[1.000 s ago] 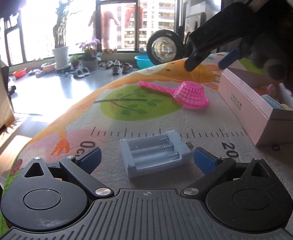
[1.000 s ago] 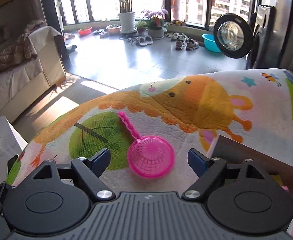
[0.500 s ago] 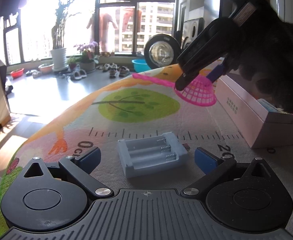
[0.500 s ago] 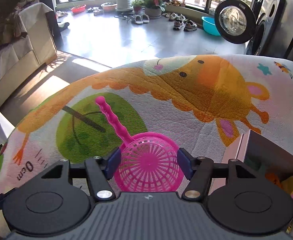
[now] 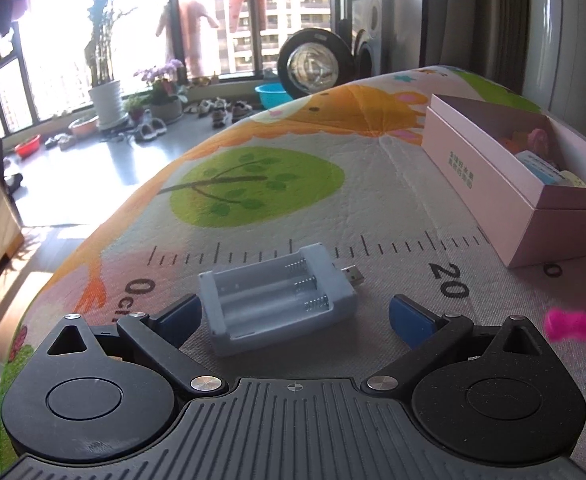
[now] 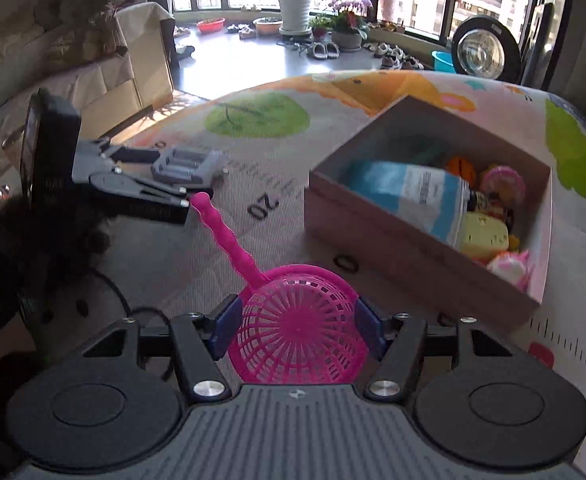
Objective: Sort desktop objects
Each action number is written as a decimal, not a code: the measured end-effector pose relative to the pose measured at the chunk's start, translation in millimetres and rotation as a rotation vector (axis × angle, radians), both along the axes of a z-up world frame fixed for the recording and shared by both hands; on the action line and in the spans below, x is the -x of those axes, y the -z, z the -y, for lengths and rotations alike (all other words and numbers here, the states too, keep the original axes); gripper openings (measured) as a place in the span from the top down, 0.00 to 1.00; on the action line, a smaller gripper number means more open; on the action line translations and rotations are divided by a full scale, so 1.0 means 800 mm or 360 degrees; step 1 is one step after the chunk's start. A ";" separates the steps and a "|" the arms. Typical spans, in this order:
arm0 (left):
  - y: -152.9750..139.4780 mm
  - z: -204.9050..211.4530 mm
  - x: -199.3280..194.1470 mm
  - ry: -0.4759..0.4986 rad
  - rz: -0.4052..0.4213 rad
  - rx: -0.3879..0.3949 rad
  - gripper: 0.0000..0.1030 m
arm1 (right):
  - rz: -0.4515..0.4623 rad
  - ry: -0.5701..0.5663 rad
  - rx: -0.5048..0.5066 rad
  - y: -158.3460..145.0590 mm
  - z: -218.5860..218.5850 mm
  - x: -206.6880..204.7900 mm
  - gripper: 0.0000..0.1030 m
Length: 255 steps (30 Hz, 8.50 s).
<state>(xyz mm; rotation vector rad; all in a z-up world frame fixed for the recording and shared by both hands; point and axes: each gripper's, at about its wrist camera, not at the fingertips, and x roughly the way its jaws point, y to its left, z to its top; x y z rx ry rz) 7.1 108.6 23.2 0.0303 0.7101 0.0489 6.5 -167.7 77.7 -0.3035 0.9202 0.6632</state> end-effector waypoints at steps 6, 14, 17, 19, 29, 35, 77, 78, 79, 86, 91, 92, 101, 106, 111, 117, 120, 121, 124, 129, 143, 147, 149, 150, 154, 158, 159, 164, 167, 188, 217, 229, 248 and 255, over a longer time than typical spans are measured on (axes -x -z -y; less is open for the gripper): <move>0.001 0.028 -0.032 -0.0055 -0.0008 -0.0088 0.00 | -0.0021 -0.0114 0.0028 0.030 0.004 0.032 0.38; 0.000 0.056 -0.024 0.0065 0.0023 -0.0160 0.08 | 0.0321 -0.0148 0.0297 0.038 0.024 0.056 0.18; 0.000 0.067 -0.006 0.0169 0.0030 -0.0155 0.08 | 0.0532 -0.0038 0.0456 0.038 0.042 0.052 0.18; 0.001 0.077 0.011 0.0253 0.0043 -0.0163 0.08 | 0.0637 0.0062 0.0527 0.038 0.052 0.047 0.17; 0.003 0.117 0.071 0.0614 0.0026 -0.0072 0.03 | 0.0322 0.0669 -0.0213 -0.006 0.114 -0.027 0.12; 0.005 0.116 0.072 0.0563 0.0035 -0.0069 0.02 | 0.0212 0.0721 -0.0228 0.010 0.093 -0.082 0.16; -0.026 0.187 0.088 0.0870 0.0020 -0.0014 0.01 | 0.0453 0.0818 -0.0460 -0.012 0.134 -0.084 0.04; -0.026 0.180 0.089 0.0793 0.0047 -0.0081 0.01 | 0.0440 0.0852 -0.0472 -0.010 0.136 -0.097 0.04; -0.026 0.172 0.091 0.0734 0.0057 -0.0119 0.01 | 0.0409 0.0874 -0.0485 -0.006 0.137 -0.111 0.04; -0.021 0.116 0.082 0.0515 0.0018 -0.0116 0.00 | 0.0171 0.0838 -0.0624 0.013 0.119 -0.146 0.02; -0.015 0.101 0.081 0.0451 -0.0004 -0.0091 0.00 | 0.0310 0.0538 -0.0504 -0.002 0.089 -0.105 0.02; -0.015 0.099 0.081 0.0448 -0.0004 -0.0078 0.00 | 0.0381 0.0572 -0.0390 -0.003 0.080 -0.094 0.02; -0.007 0.116 0.070 0.0473 -0.0025 -0.0057 0.00 | 0.0381 0.0664 -0.0003 0.060 0.041 -0.043 0.23; -0.006 0.118 0.067 0.0465 -0.0029 -0.0077 0.00 | 0.0329 0.0517 -0.0093 0.061 0.046 -0.025 0.35; -0.003 0.114 0.063 0.0430 -0.0058 -0.0055 0.00 | 0.0301 0.0423 -0.0156 0.063 0.060 0.012 0.34; -0.001 0.118 0.056 0.0394 -0.0040 -0.0054 0.00 | 0.0316 0.0604 -0.0175 0.070 0.082 0.029 0.22; -0.003 0.118 0.055 0.0391 -0.0021 -0.0079 0.08 | 0.0372 0.0676 -0.0234 0.053 0.082 0.027 0.11; -0.004 0.117 0.056 0.0396 -0.0024 -0.0073 0.18 | 0.0393 0.0716 -0.0260 0.048 0.080 0.025 0.03; -0.005 0.109 0.058 0.0337 -0.0015 -0.0057 0.19 | 0.0323 0.0901 -0.0296 0.044 0.067 -0.002 0.00; -0.011 0.088 0.069 0.0231 0.0004 -0.0056 0.19 | 0.0235 0.0938 -0.0199 0.065 0.030 -0.037 0.14; -0.004 0.096 0.052 0.0273 -0.0019 -0.0082 0.09 | 0.0269 0.0442 -0.0099 0.056 0.034 0.034 0.20; -0.019 0.102 0.065 0.0316 0.0052 -0.0120 0.10 | 0.0433 0.0409 -0.0135 0.018 0.052 0.056 0.20; -0.052 0.105 0.067 0.0371 0.0160 -0.0104 0.10 | 0.0581 0.0428 -0.0182 -0.017 0.066 0.061 0.20; -0.073 0.108 0.066 0.0392 0.0245 -0.0111 0.10 | 0.0668 0.0445 -0.0207 -0.036 0.073 0.062 0.20; -0.145 0.134 0.037 0.0516 0.0558 -0.0196 0.10 | 0.0958 0.0525 -0.0253 -0.096 0.093 0.056 0.20; -0.166 0.168 -0.033 0.0765 0.0700 -0.0252 0.08 | 0.1044 0.0554 -0.0235 -0.112 0.098 0.041 0.20; -0.162 0.175 -0.054 0.0838 0.0697 -0.0270 0.05 | 0.1045 0.0555 -0.0228 -0.111 0.099 0.036 0.20; -0.120 0.166 -0.109 0.0833 0.0511 -0.0300 0.04 | 0.0986 0.0542 -0.0180 -0.096 0.102 0.013 0.20; -0.100 0.132 -0.094 0.0739 0.0447 -0.0164 0.02 | 0.0944 0.0479 -0.0156 -0.088 0.102 -0.009 0.20; -0.030 0.042 -0.002 0.0335 0.0239 0.0330 0.00 | 0.0442 0.0204 -0.0138 -0.024 -0.049 -0.237 0.16; 0.010 0.131 0.012 0.0137 0.0041 0.0004 0.00 | 0.0204 0.0805 -0.0274 0.061 0.087 -0.007 0.00; 0.010 0.128 0.013 0.0124 0.0030 0.0031 0.00 | 0.0360 0.0745 -0.0131 0.088 0.058 -0.025 0.00; 0.008 0.128 0.014 0.0097 0.0030 0.0041 0.00 | 0.0386 0.0796 -0.0139 0.090 0.057 -0.016 0.00; 0.009 0.125 0.016 0.0096 0.0033 0.0063 0.00 | 0.0390 0.0791 -0.0129 0.089 0.057 -0.014 0.00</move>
